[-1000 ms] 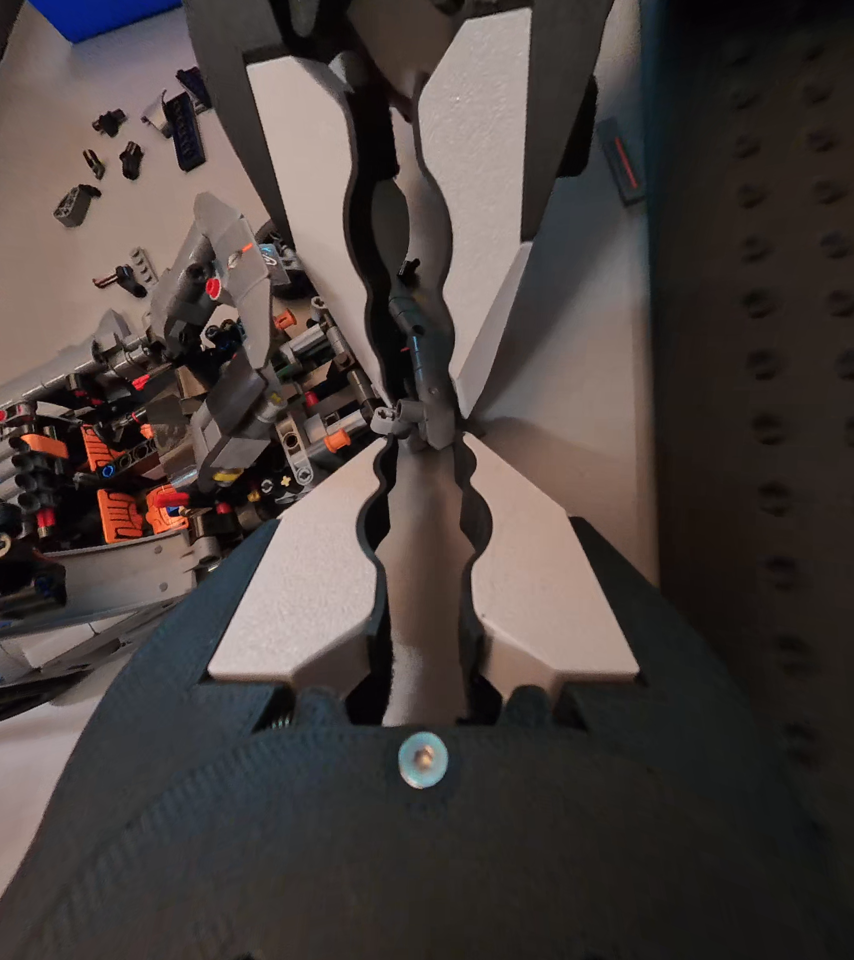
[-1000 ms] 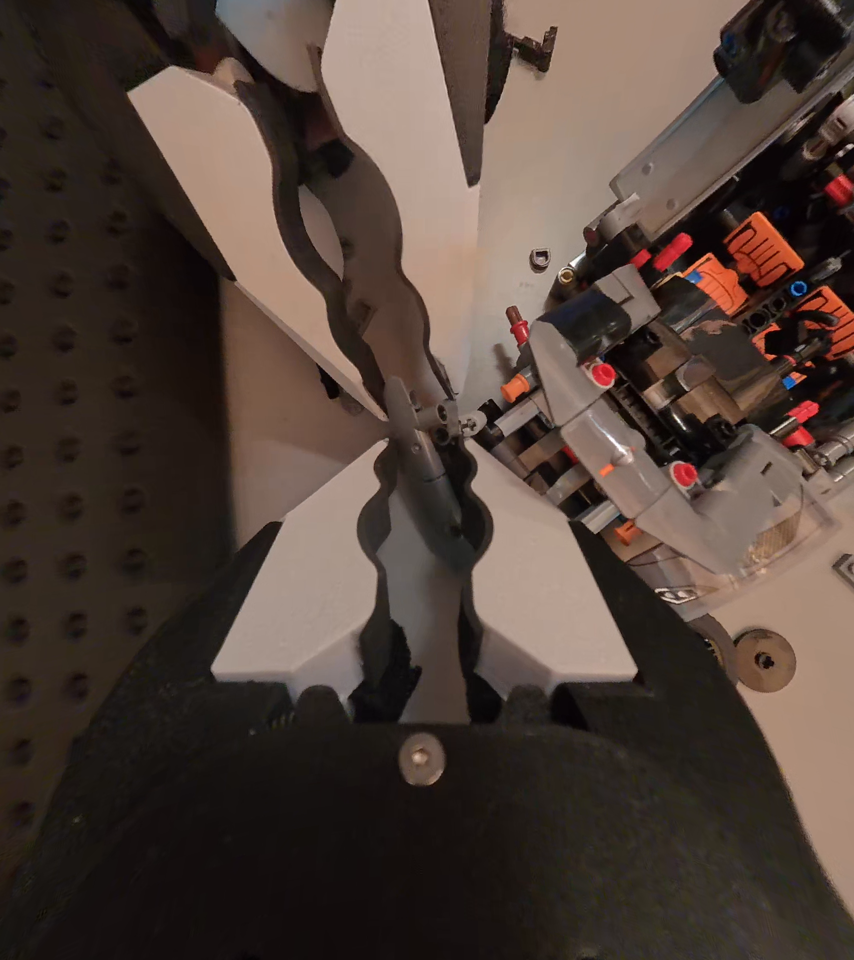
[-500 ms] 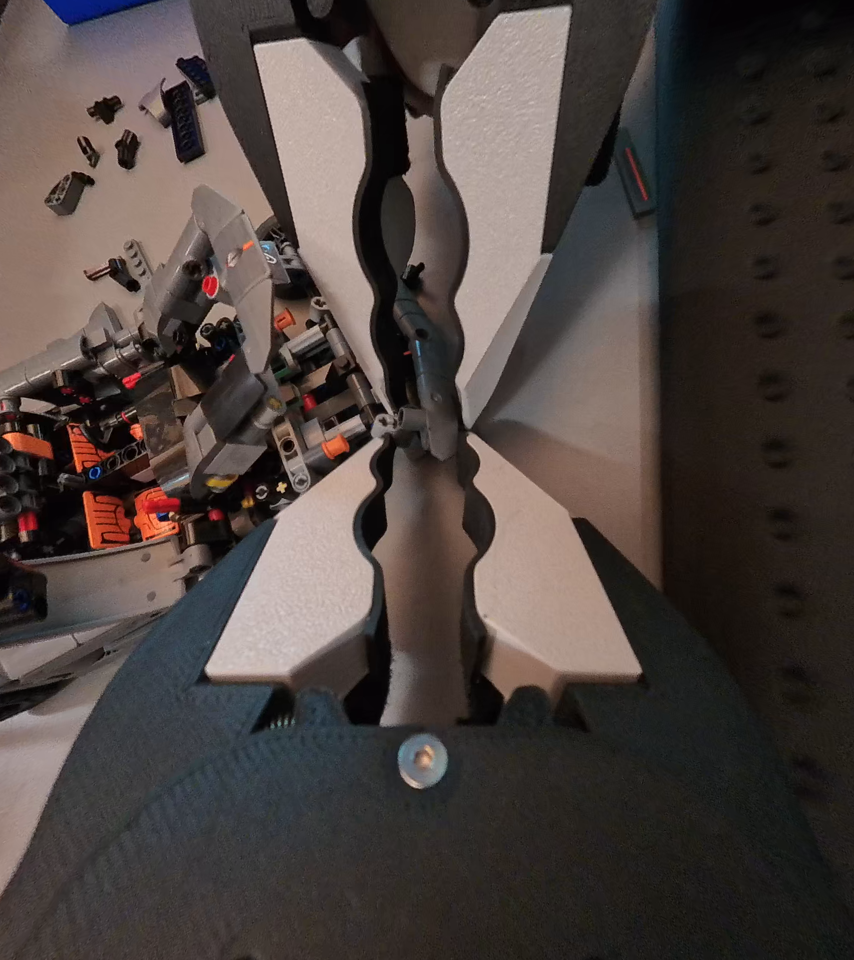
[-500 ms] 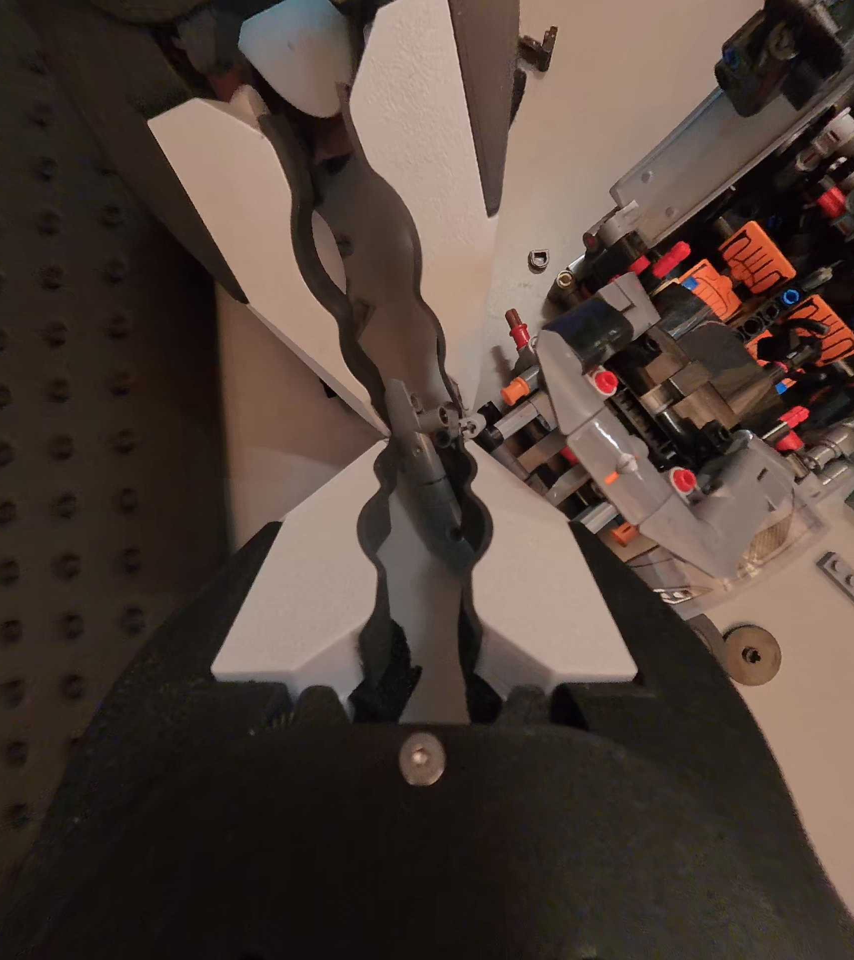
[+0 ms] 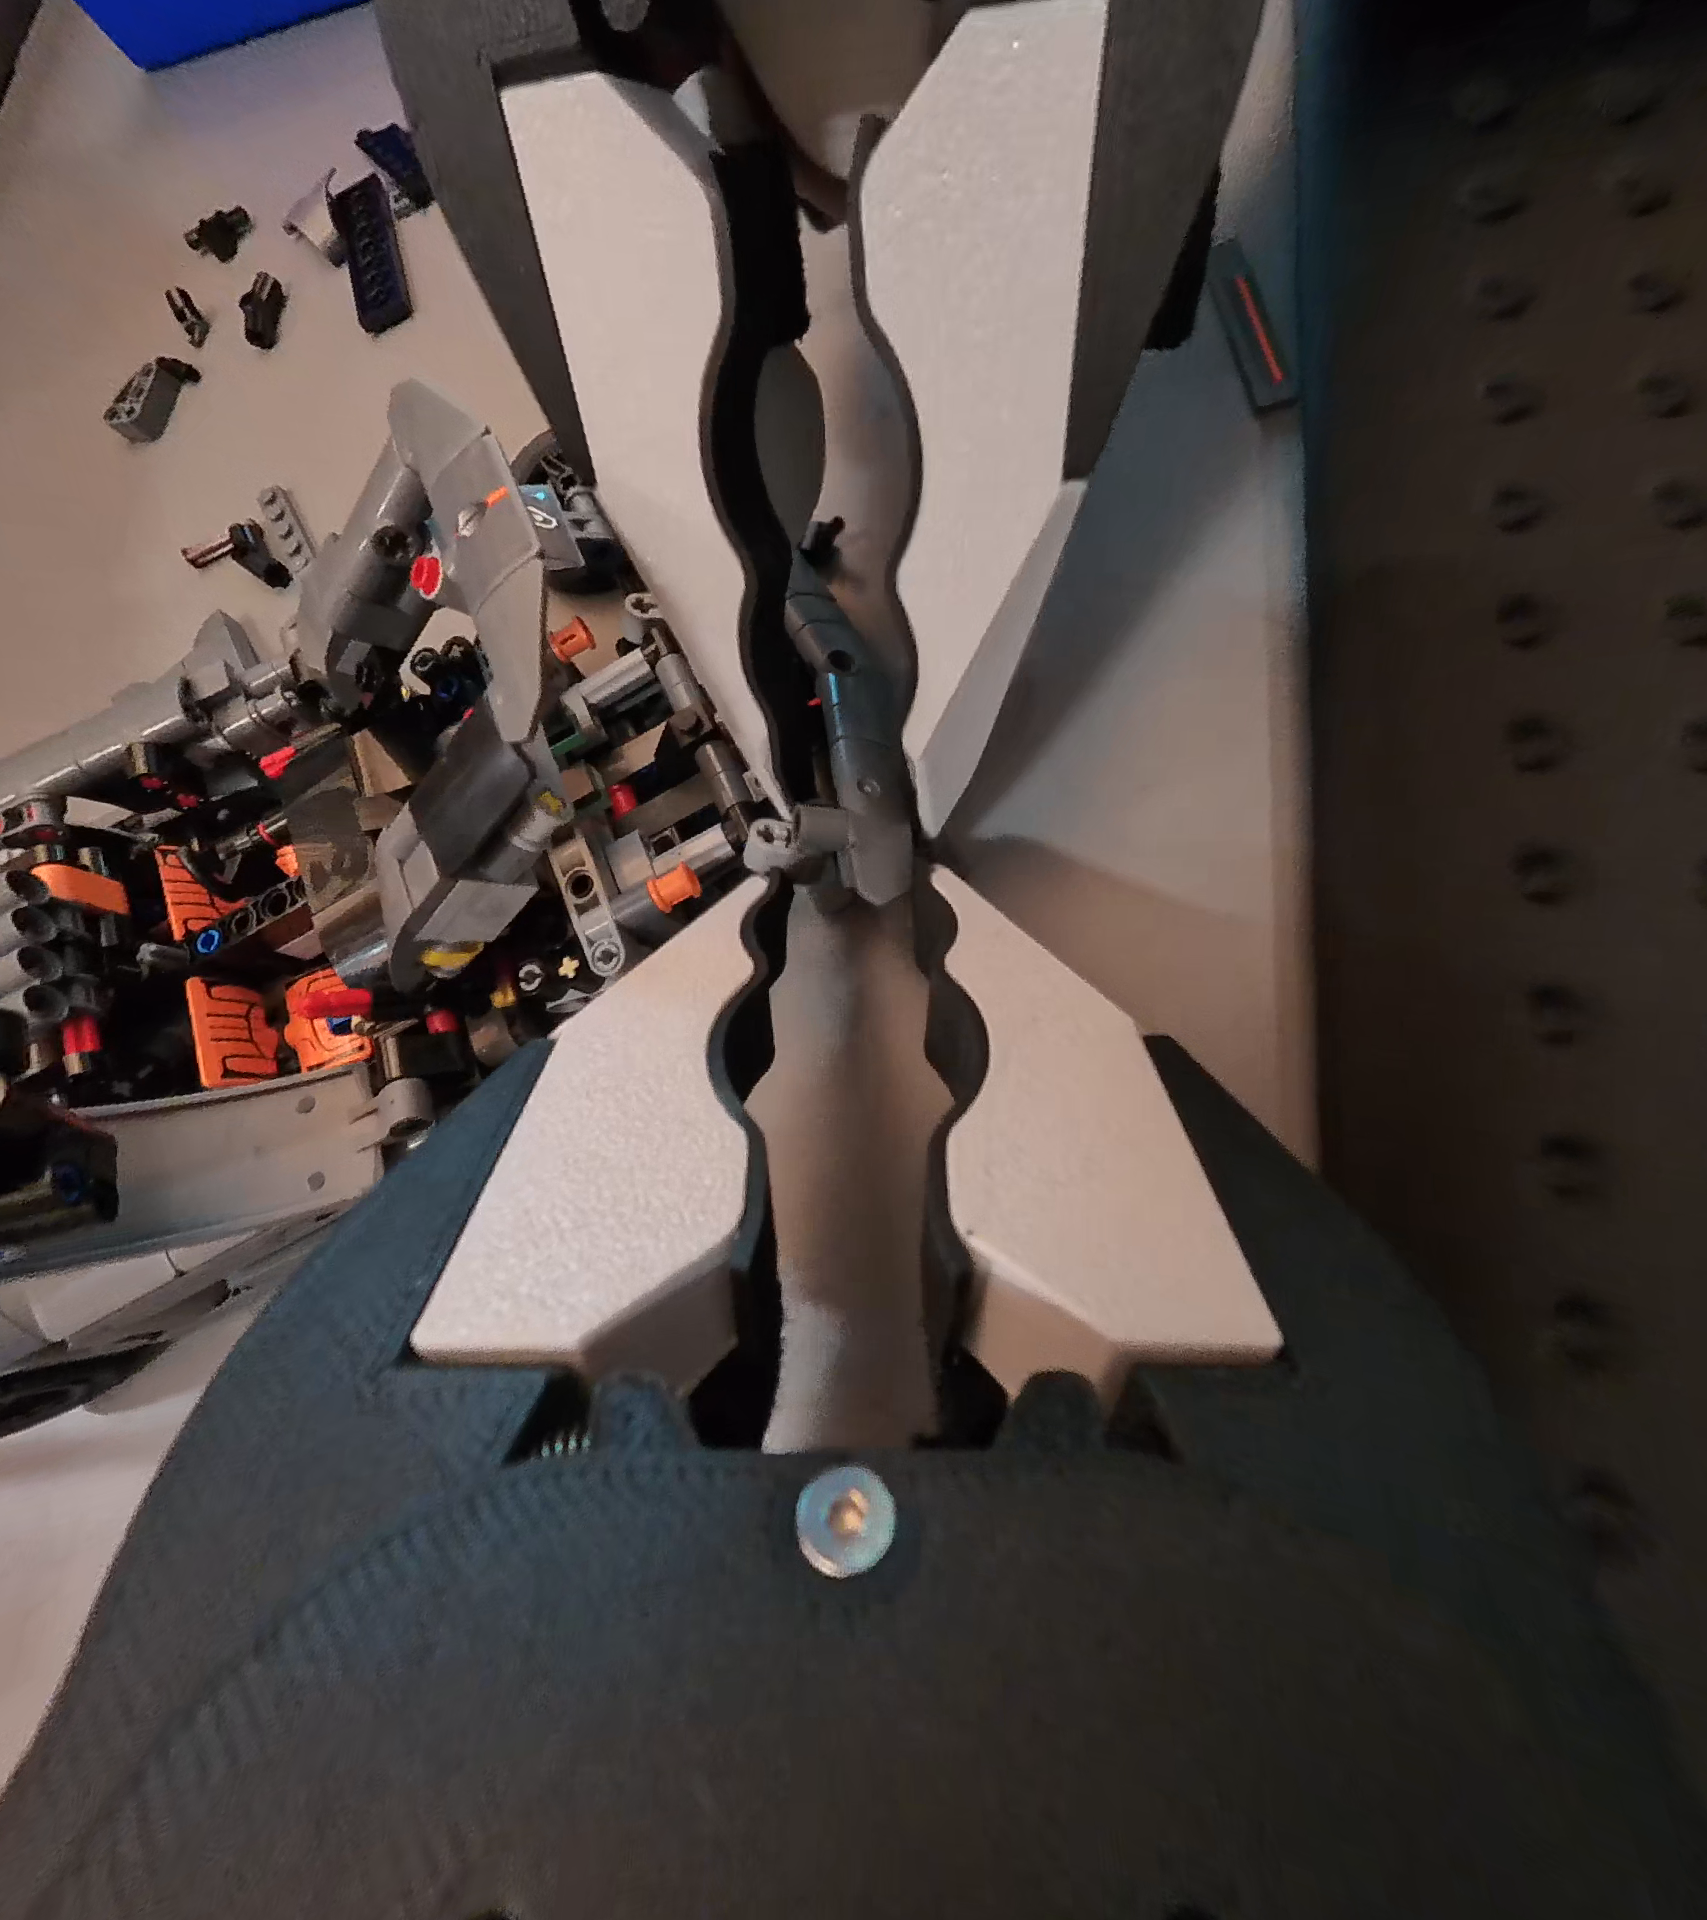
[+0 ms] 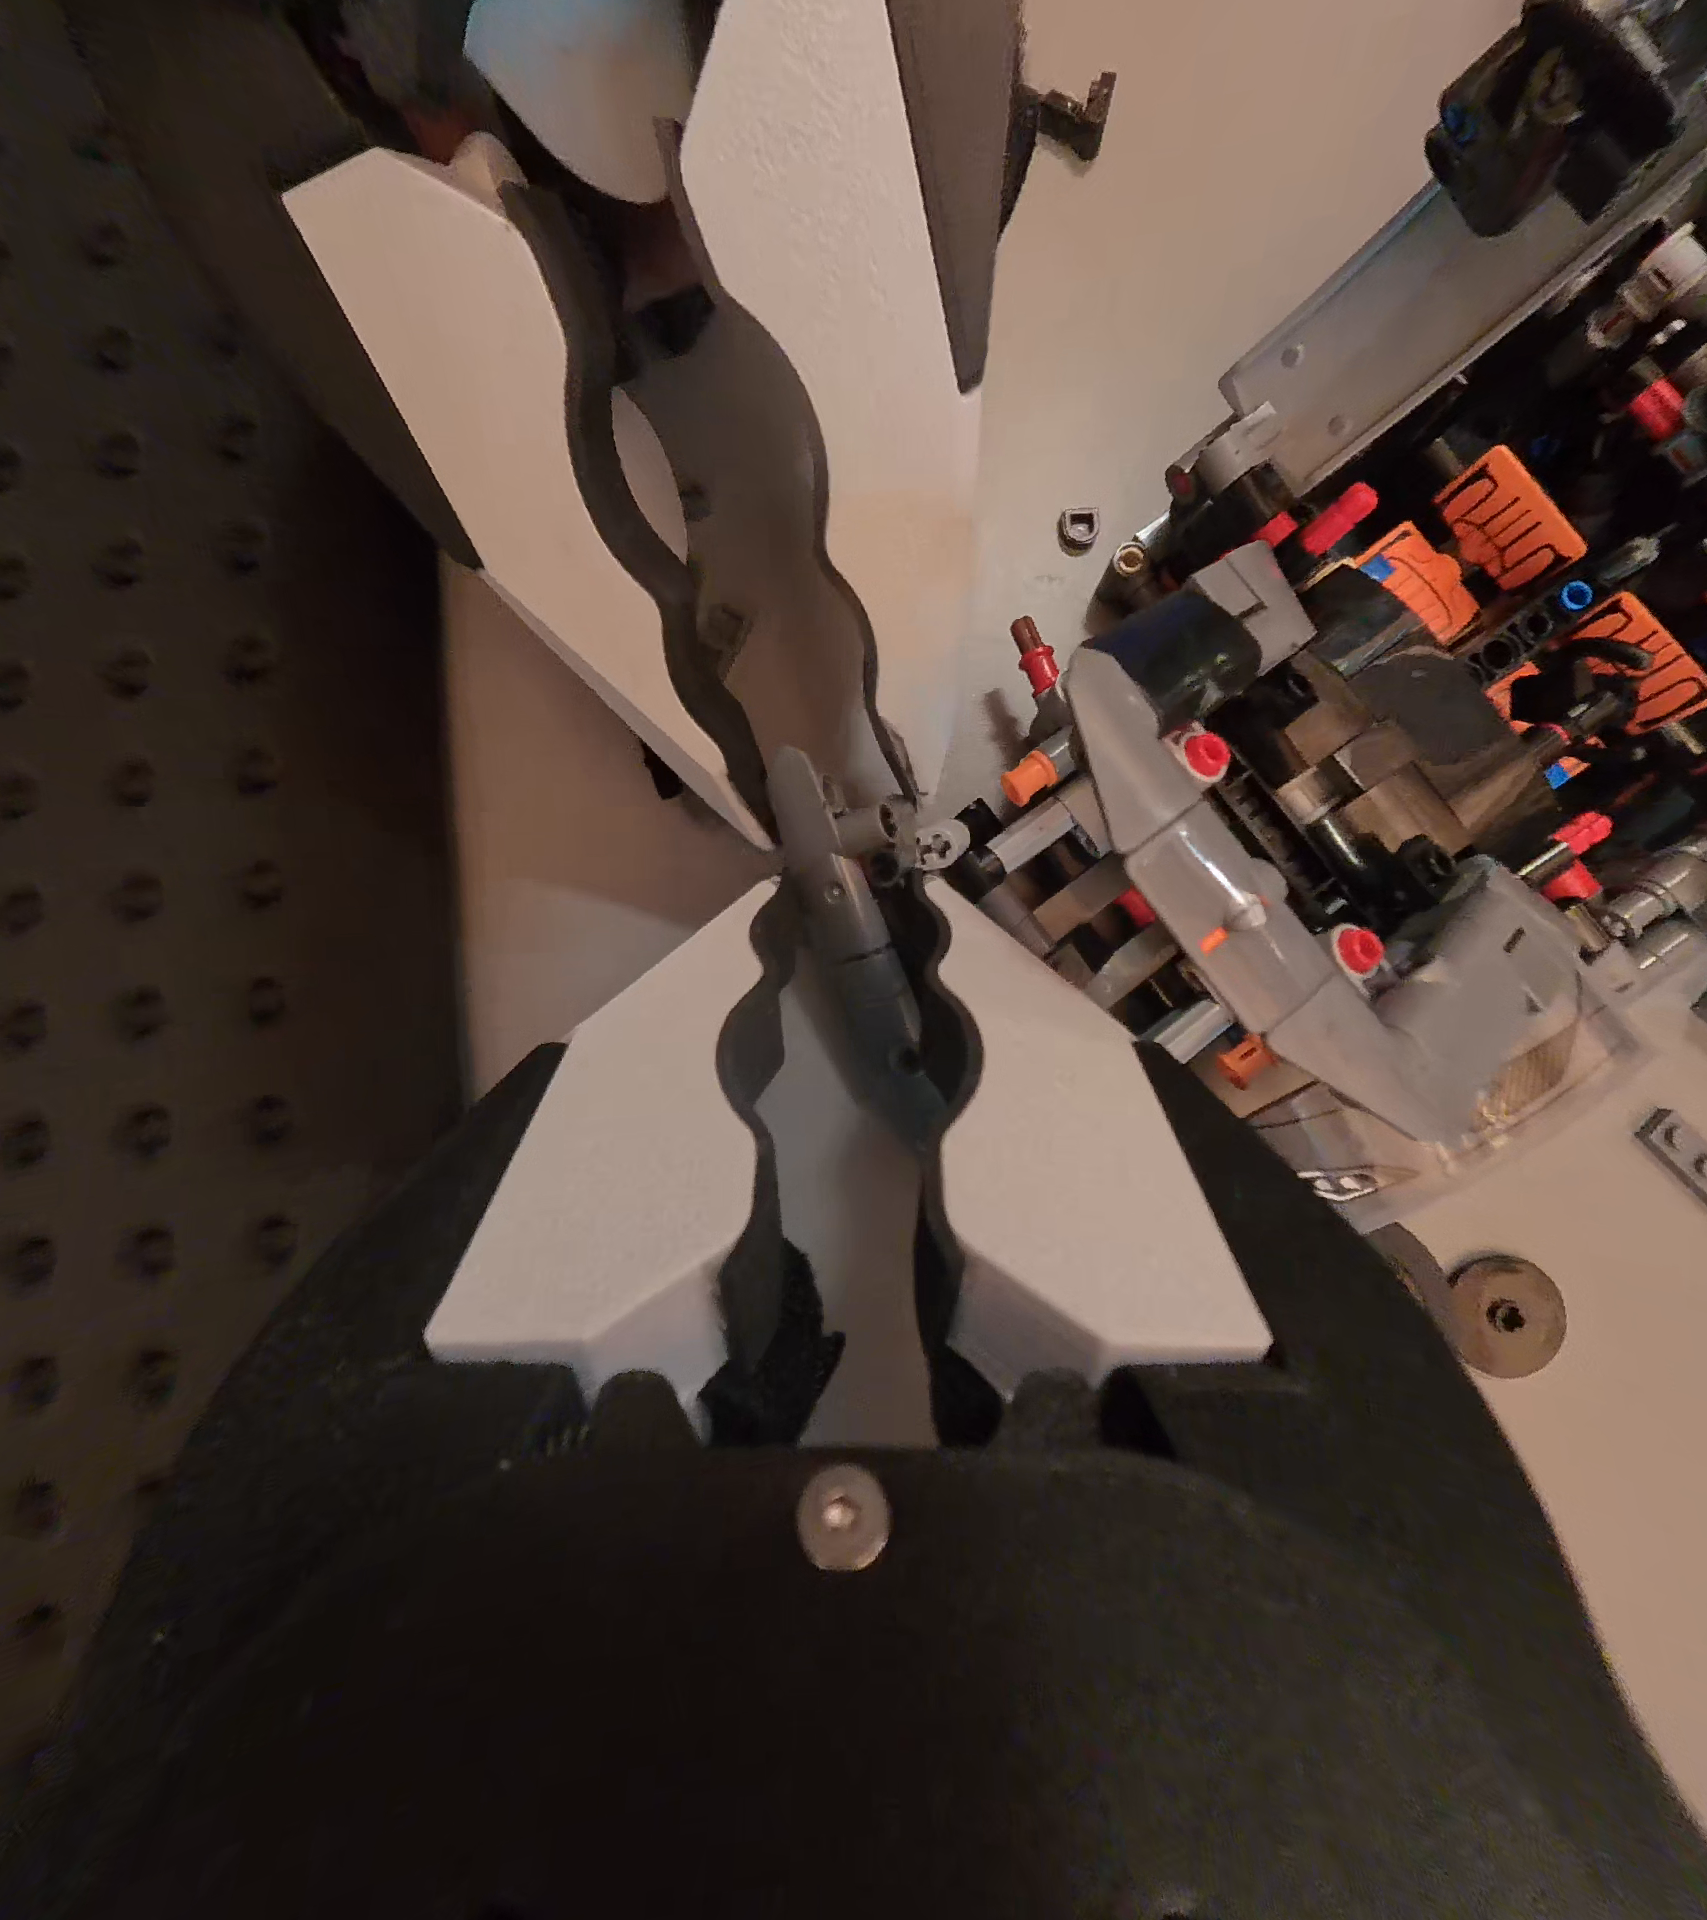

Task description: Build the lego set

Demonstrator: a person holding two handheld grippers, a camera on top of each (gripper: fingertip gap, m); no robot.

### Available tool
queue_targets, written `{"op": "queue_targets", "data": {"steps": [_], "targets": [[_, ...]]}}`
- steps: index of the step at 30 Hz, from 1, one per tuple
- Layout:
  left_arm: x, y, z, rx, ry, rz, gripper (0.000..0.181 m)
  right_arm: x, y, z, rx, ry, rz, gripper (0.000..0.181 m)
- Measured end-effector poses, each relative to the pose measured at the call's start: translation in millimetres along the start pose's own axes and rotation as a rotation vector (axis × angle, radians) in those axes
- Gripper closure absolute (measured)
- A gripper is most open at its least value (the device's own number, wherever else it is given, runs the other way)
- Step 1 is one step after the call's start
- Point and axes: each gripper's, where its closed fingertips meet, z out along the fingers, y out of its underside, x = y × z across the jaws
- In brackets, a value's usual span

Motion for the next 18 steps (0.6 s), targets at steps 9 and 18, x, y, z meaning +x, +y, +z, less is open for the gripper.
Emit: {"op": "queue_targets", "data": {"steps": [9,18], "targets": [[1,1,0,-0.004,-0.007,0.037,0.172,3,1,-1,-0.003,0.013,0.006,0.163],[2,2,4,-0.022,-0.029,0.05,0.172,4,0,-11,0.017,0.016,0.007,0.156]]}}
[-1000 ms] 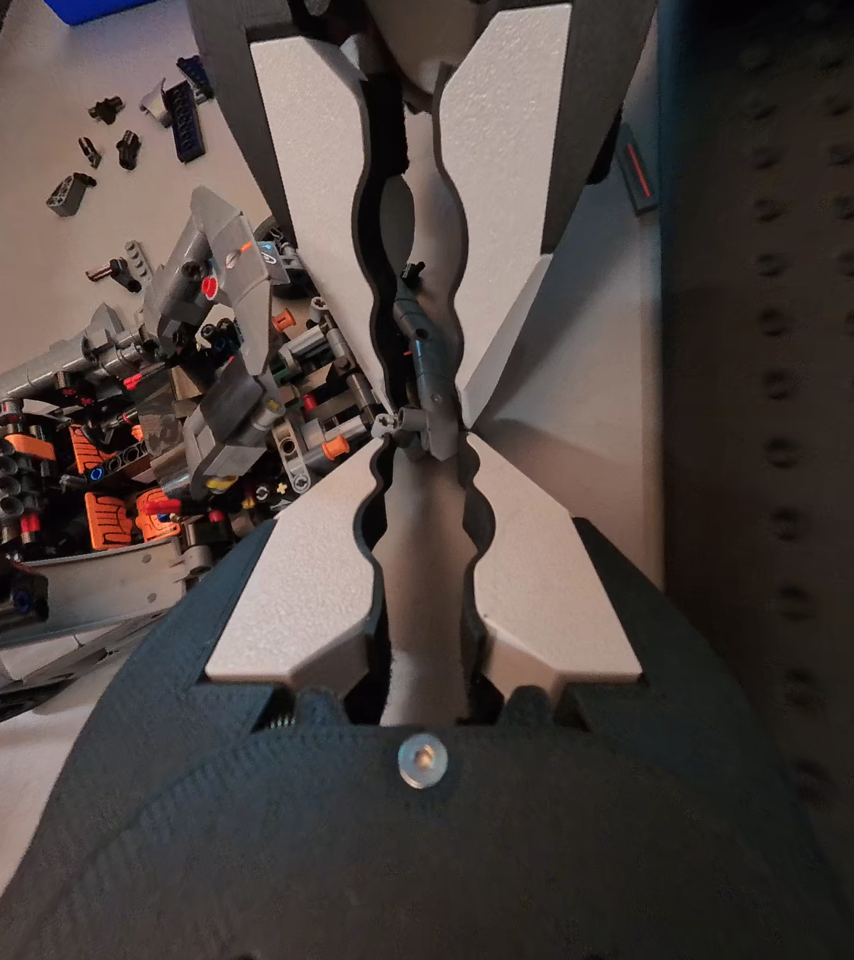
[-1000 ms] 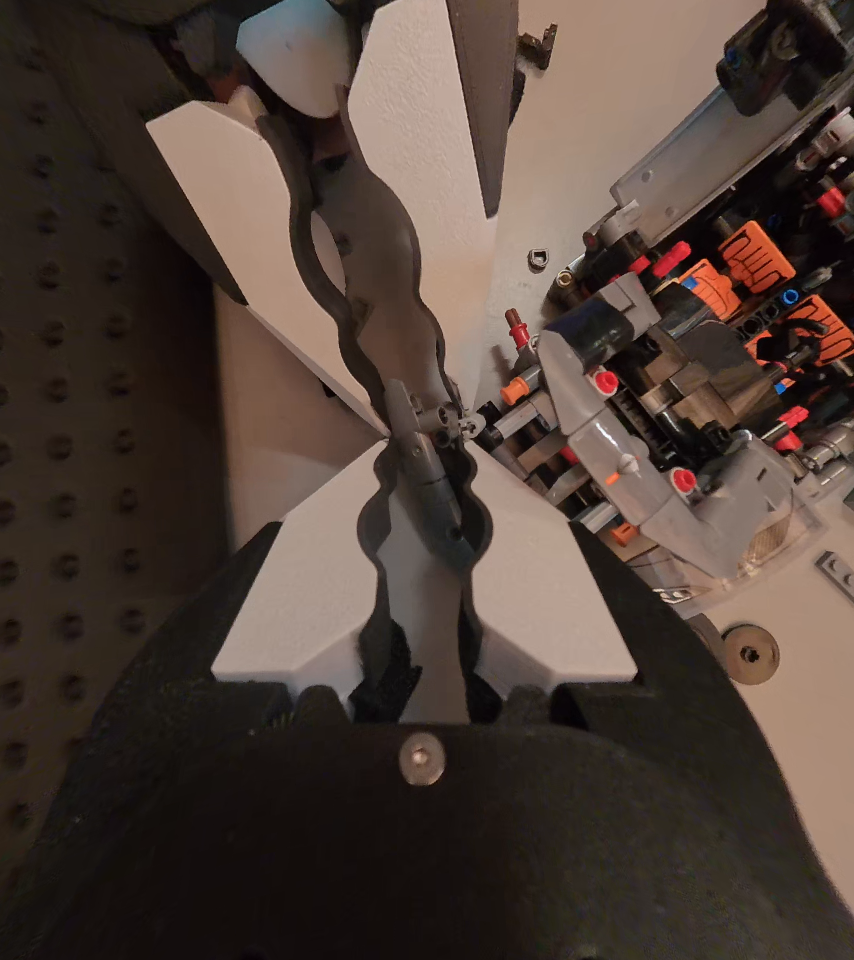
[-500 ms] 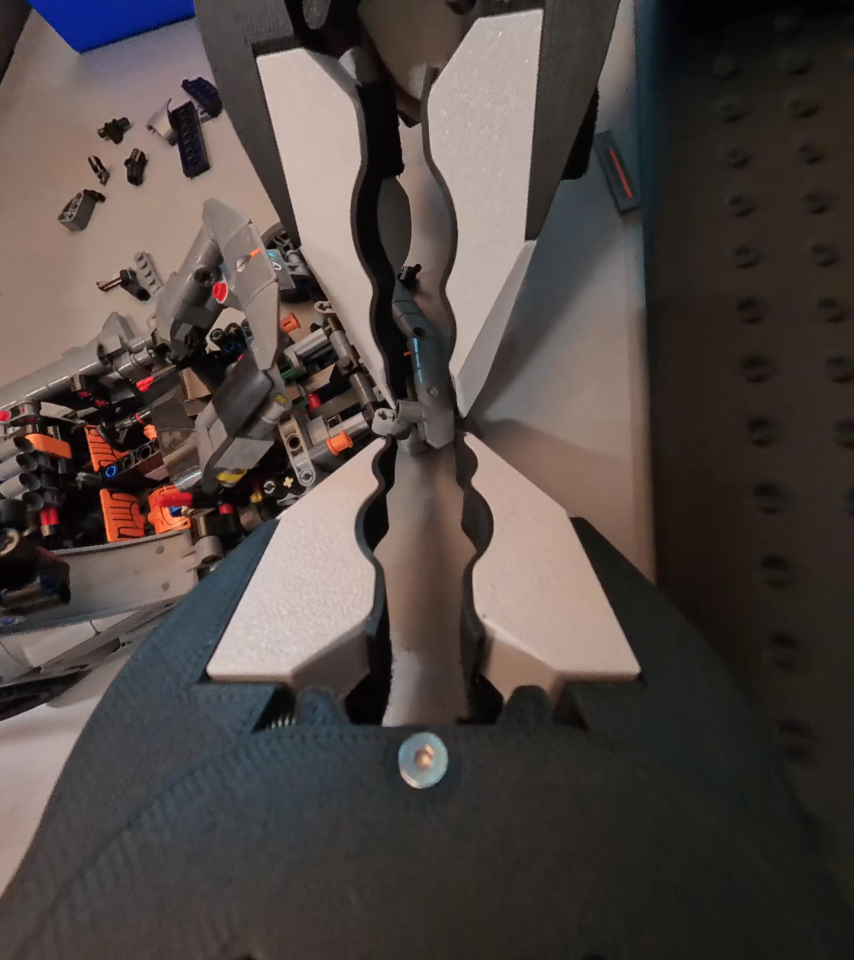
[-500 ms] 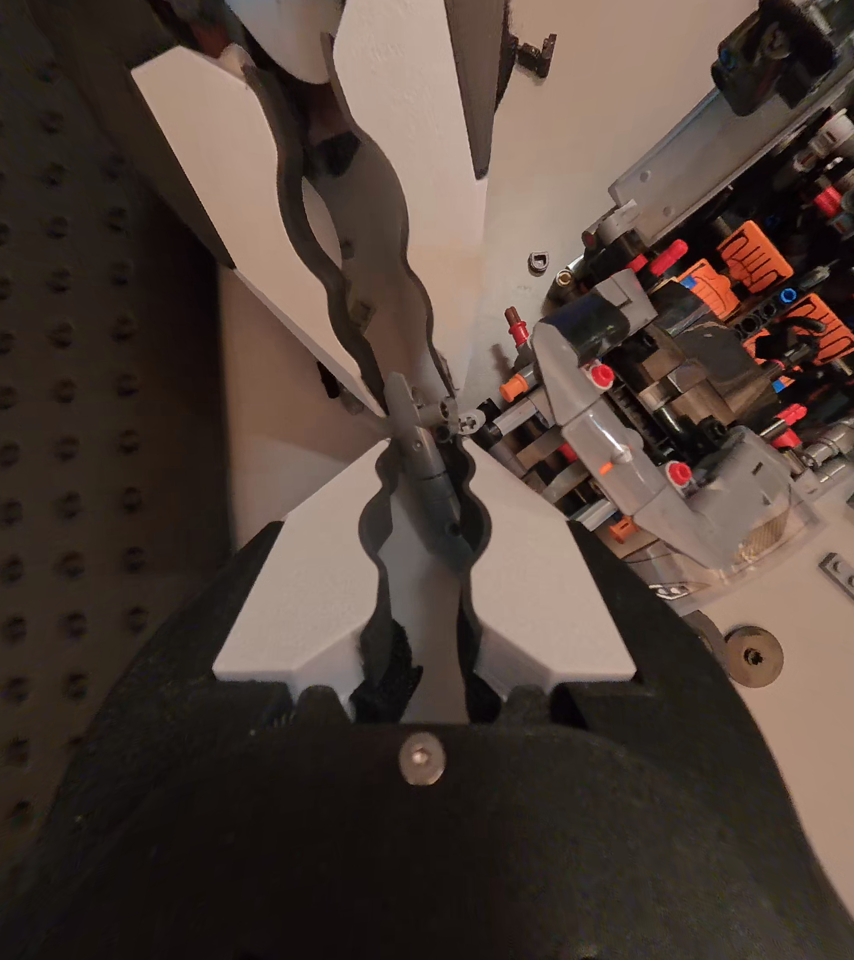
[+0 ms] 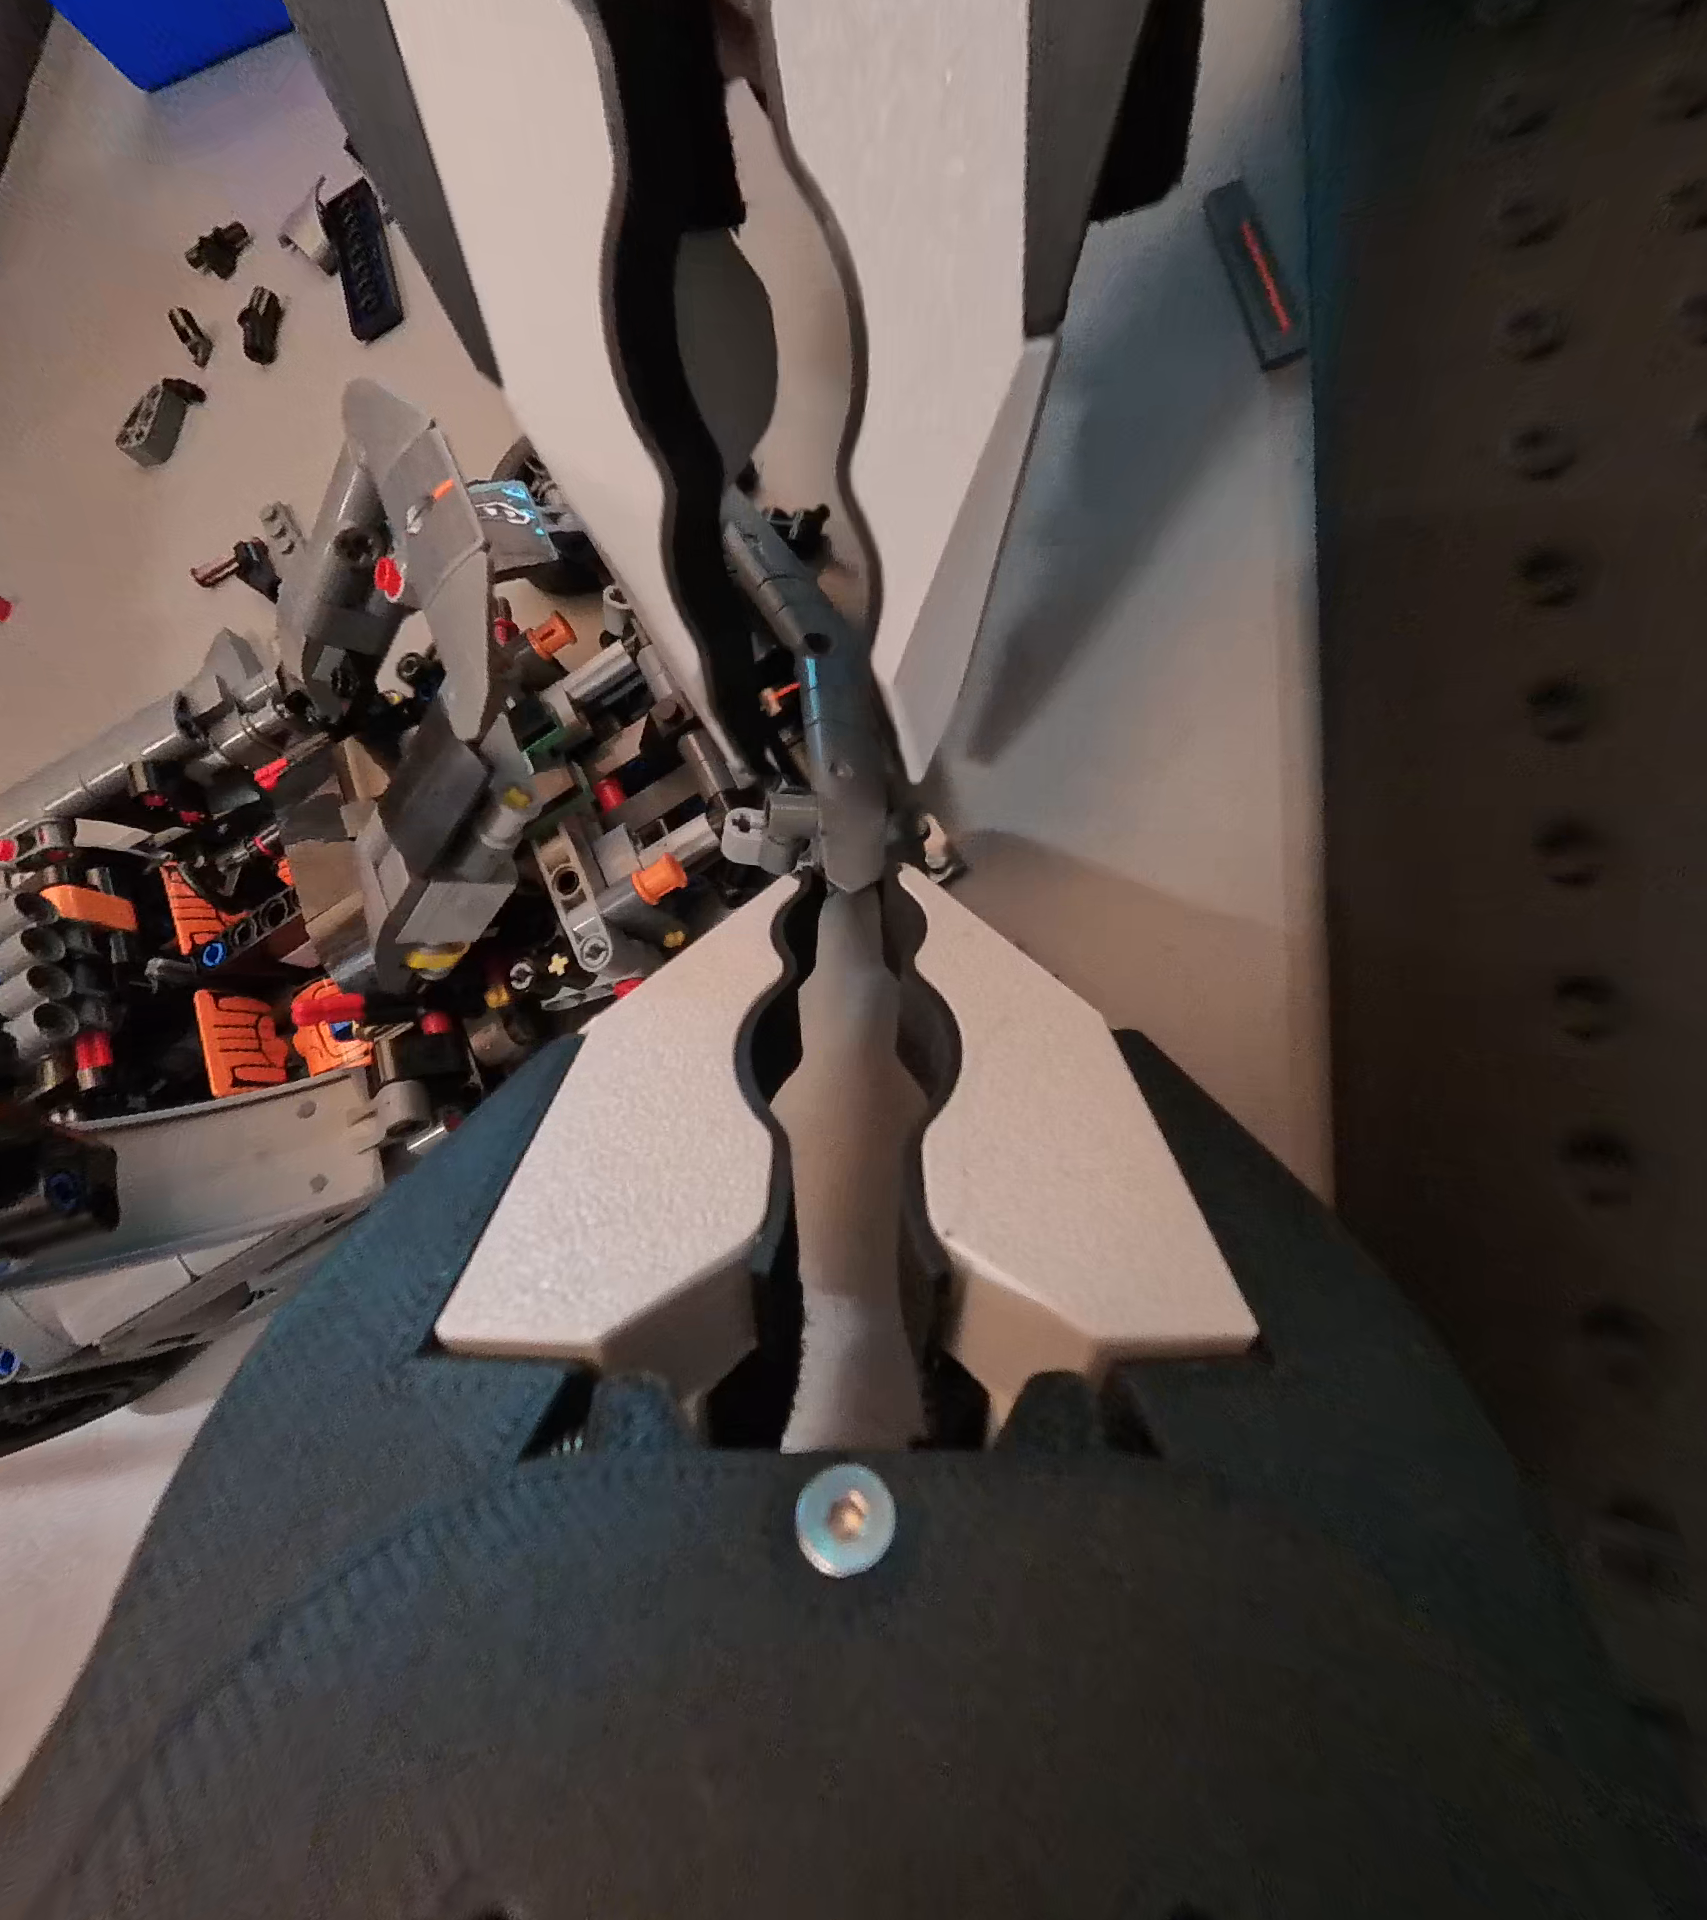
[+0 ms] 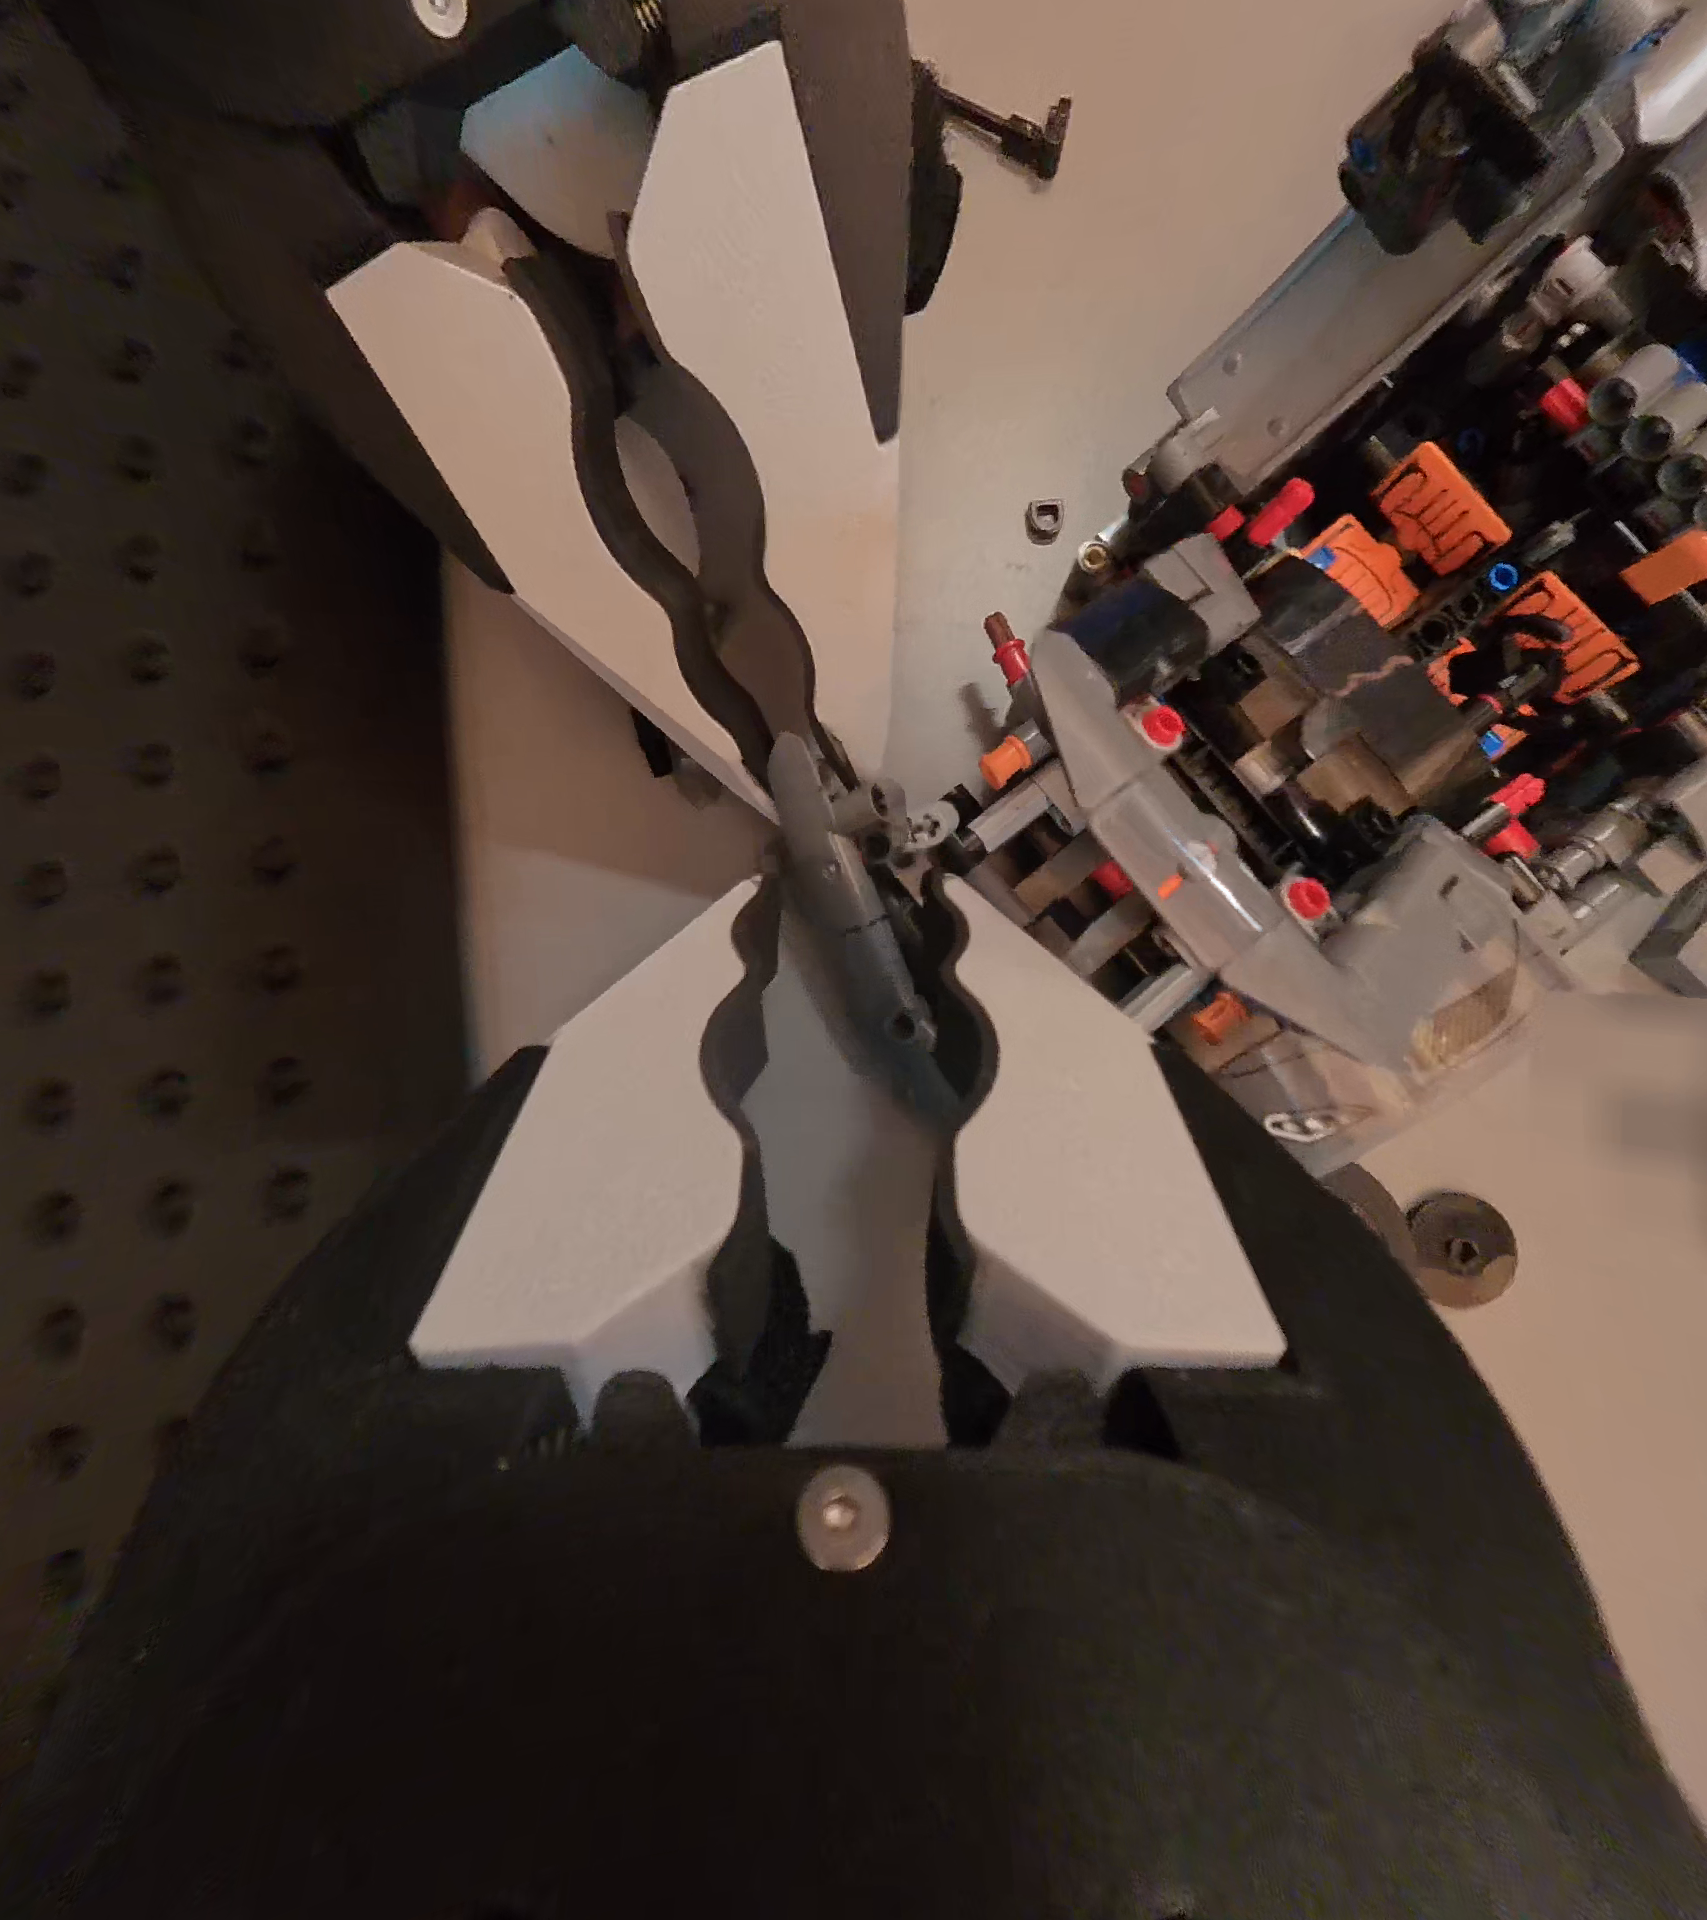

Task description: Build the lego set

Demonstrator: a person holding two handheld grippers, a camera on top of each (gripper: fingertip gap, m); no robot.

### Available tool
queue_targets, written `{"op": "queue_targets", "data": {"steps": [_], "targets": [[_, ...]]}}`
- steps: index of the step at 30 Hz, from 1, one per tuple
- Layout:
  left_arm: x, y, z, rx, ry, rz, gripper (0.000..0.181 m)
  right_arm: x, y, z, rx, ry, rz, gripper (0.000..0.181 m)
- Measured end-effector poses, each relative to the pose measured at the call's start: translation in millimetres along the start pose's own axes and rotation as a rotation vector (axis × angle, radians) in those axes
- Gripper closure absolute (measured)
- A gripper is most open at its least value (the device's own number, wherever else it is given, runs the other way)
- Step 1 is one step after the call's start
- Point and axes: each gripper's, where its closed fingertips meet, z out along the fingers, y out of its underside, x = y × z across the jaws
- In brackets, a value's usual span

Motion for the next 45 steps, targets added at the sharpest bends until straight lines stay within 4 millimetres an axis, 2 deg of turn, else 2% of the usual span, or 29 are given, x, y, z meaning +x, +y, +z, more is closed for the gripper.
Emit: {"op": "queue_targets", "data": {"steps": [5,14,23,45], "targets": [[0,0,1,-0.002,0.0,-0.006,0.172,9,4,-7,0.028,0.012,0.033,0.142],[0,-1,3,-0.009,-0.009,-0.008,0.172,10,6,10,0.008,0.015,-0.014,0.133],[2,-1,5,-0.017,-0.004,-0.012,0.172,9,2,14,0.031,-0.001,-0.015,0.138],[2,-2,8,-0.028,0.003,-0.05,0.172,9,2,14,0.041,-0.015,0.006,0.137]]}}
